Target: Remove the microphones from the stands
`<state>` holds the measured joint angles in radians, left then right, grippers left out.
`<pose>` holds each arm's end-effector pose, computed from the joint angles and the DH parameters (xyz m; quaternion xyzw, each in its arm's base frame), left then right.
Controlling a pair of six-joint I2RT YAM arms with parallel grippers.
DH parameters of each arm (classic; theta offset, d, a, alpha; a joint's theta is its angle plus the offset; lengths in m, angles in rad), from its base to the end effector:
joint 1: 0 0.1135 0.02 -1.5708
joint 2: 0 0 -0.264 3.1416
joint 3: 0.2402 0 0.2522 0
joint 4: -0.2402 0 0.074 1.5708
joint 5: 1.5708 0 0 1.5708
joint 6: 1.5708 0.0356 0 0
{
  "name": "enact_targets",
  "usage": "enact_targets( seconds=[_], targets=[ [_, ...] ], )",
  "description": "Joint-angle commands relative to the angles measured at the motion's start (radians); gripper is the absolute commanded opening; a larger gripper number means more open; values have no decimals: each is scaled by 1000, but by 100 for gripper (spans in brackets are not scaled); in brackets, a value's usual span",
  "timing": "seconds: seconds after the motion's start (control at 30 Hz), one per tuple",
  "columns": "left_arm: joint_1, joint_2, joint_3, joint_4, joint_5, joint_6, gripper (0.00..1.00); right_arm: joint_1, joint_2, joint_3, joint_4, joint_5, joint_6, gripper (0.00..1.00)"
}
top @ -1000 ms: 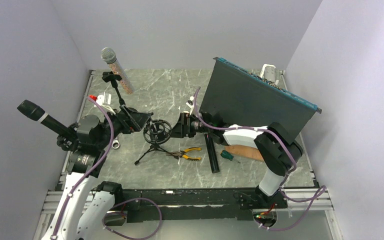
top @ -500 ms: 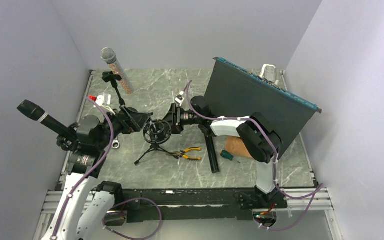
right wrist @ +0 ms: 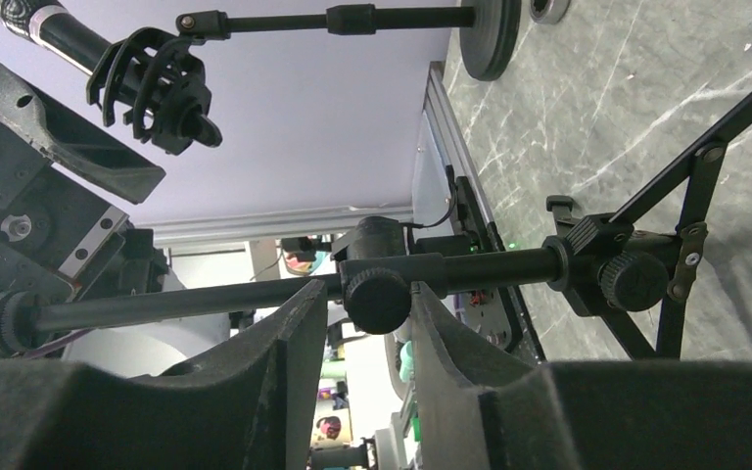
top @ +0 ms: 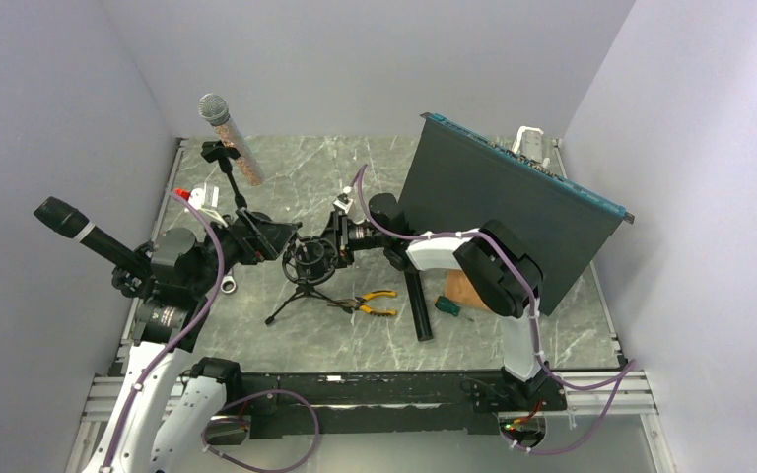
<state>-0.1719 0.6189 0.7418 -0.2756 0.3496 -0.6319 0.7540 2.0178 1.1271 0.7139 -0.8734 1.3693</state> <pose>0.1427 -0.0371 0.3399 -0.0601 0.7535 -0.3723 0.5385 0.2949 0.3144 0.1818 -0.0483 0.7444 0.6660 0.0004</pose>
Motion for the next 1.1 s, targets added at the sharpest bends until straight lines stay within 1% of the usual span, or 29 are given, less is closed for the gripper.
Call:
enact_targets(
  seconds=[0.0, 0.1, 0.2, 0.33, 0.43, 0.53, 0.63, 0.67, 0.77, 0.9, 0.97, 1.07],
  targets=[
    [2, 20, -45, -262, -21, 98, 92, 5, 0, 26, 80, -27, 14, 34],
    [2, 17, -47, -265, -23, 101, 92, 5, 3, 22, 102, -33, 5, 20],
    [2, 16, -48, -265, -21, 101, 91, 6, 12, 30, 124, -45, -45, 0],
    [2, 16, -44, -264, -18, 103, 92, 5, 22, 29, 166, -29, -223, 0],
    [2, 20, -45, -264, -16, 103, 92, 5, 31, 15, 256, -25, -360, 0],
    [2, 20, -49, -265, -15, 103, 91, 6, 43, -12, 373, -26, -473, 0],
    [2, 17, -50, -268, -15, 105, 92, 7, 89, -34, 568, -47, -504, 0],
    [2, 16, -48, -270, -16, 107, 92, 8, 100, -30, 604, -55, -516, 0],
    [2, 17, -40, -283, -22, 112, 92, 7, 131, -10, 634, -73, -554, 0],
    [2, 15, -42, -276, -16, 107, 92, 1, 154, -12, 719, -102, -605, 0],
    [2, 20, -44, -276, -11, 106, 92, -1, 156, -3, 699, -110, -655, 0],
    [1, 22, -47, -277, -9, 109, 92, -4, 139, 7, 606, -110, -760, 0]
  ],
)
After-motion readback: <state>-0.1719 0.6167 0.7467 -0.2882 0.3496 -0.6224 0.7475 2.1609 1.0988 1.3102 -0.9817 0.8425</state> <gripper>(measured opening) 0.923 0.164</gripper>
